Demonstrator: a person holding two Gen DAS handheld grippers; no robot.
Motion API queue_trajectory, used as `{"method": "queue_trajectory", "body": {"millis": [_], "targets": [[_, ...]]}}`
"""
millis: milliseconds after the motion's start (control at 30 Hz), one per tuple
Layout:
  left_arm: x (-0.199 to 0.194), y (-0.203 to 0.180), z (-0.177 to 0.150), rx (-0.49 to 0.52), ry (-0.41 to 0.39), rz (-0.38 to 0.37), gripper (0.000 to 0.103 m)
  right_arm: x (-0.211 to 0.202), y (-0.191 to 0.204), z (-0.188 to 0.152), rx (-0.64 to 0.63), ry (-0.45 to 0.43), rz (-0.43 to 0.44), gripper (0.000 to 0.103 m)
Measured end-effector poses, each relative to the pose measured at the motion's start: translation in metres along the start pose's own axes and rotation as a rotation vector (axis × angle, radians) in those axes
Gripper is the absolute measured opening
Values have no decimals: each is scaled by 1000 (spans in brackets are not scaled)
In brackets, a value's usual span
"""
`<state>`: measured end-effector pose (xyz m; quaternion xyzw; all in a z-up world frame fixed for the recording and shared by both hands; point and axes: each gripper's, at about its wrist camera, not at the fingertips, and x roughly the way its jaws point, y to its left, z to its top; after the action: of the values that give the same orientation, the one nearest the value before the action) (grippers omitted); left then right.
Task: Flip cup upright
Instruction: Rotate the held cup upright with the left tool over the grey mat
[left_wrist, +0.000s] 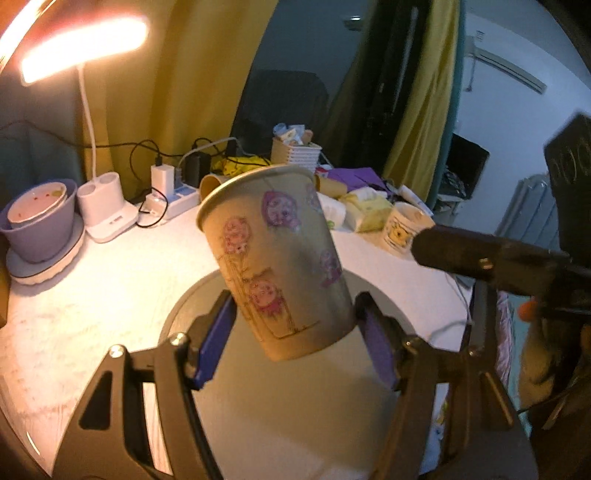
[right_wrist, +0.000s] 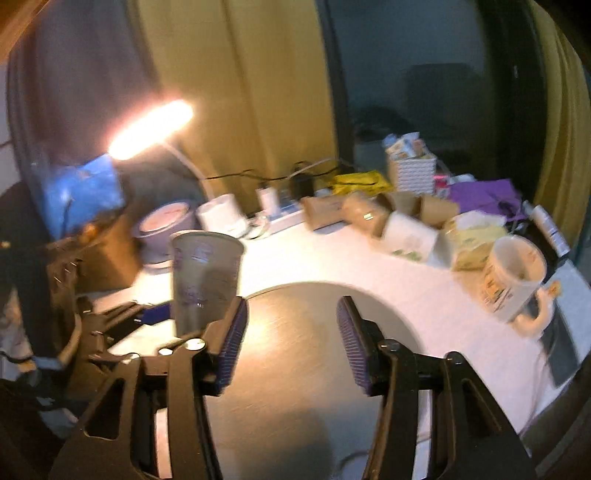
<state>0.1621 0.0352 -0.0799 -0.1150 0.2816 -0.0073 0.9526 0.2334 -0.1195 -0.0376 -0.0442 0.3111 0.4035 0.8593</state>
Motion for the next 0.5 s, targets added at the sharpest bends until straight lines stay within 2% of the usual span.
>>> {"method": "queue_trajectory", "body": {"millis": [33, 233, 500], "targets": [[-4, -4, -5, 19, -8, 5, 68, -4, 5, -4, 5, 1, 32, 76], [-27, -33, -37, 155, -47, 11, 68, -22, 29, -23, 13, 16, 140, 76], [-47, -62, -68, 276, -60, -22, 68, -30, 35, -44, 57, 75, 217, 76]]}}
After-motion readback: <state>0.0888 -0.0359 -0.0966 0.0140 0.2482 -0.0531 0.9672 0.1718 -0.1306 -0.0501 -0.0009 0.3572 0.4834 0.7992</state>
